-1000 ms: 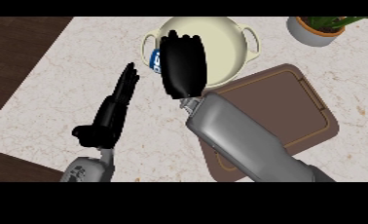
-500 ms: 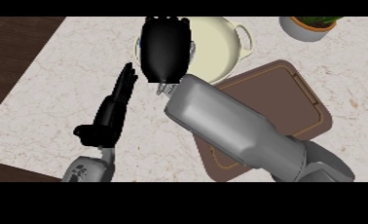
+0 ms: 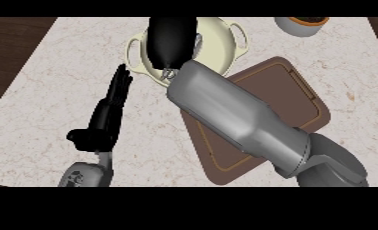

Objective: Pick the can from the tray and place it in the pot

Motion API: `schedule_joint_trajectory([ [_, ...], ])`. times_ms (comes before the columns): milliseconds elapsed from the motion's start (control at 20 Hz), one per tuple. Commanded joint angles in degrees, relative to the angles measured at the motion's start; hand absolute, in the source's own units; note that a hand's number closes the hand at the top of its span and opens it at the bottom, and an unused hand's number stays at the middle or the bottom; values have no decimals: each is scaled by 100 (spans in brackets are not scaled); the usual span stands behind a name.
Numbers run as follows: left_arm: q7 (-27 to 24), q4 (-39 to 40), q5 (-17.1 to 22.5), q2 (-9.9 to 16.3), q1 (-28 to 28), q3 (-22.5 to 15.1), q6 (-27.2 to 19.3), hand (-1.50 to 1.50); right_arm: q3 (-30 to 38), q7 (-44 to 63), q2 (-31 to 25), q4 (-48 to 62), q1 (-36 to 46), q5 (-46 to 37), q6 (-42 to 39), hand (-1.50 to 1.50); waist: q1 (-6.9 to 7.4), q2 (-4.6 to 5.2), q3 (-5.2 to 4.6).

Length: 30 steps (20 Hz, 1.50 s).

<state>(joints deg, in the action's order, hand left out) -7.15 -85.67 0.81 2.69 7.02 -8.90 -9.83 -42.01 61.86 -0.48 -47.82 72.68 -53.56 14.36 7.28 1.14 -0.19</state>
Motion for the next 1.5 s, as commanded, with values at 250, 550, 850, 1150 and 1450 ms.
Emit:
schedule_joint_trajectory([
  [250, 56, -89, 37, 128, -134, 166, 6, 0, 317, -585, 46, 1283, -101, 776, 1003, 150, -249, 22, 11],
  [550, 86, -234, 137, 186, -157, 213, 125, 0, 345, -1159, 47, 1938, -339, 1427, 1197, 150, -138, 55, 11],
  [850, 40, -277, 70, 100, -260, 131, 60, 0, 732, -1208, 47, 2779, -506, 1930, 836, 150, -150, 76, 13],
  [1150, 170, -388, 62, 120, -223, 146, 55, 0, 1215, -2243, 47, 2543, -630, 2667, 1154, -150, -209, 61, 25],
  [1450, 29, -385, -25, -12, -416, 23, -39, 0, 1830, -3270, 47, 1768, -881, 3024, 3331, -150, -247, 65, 42],
])
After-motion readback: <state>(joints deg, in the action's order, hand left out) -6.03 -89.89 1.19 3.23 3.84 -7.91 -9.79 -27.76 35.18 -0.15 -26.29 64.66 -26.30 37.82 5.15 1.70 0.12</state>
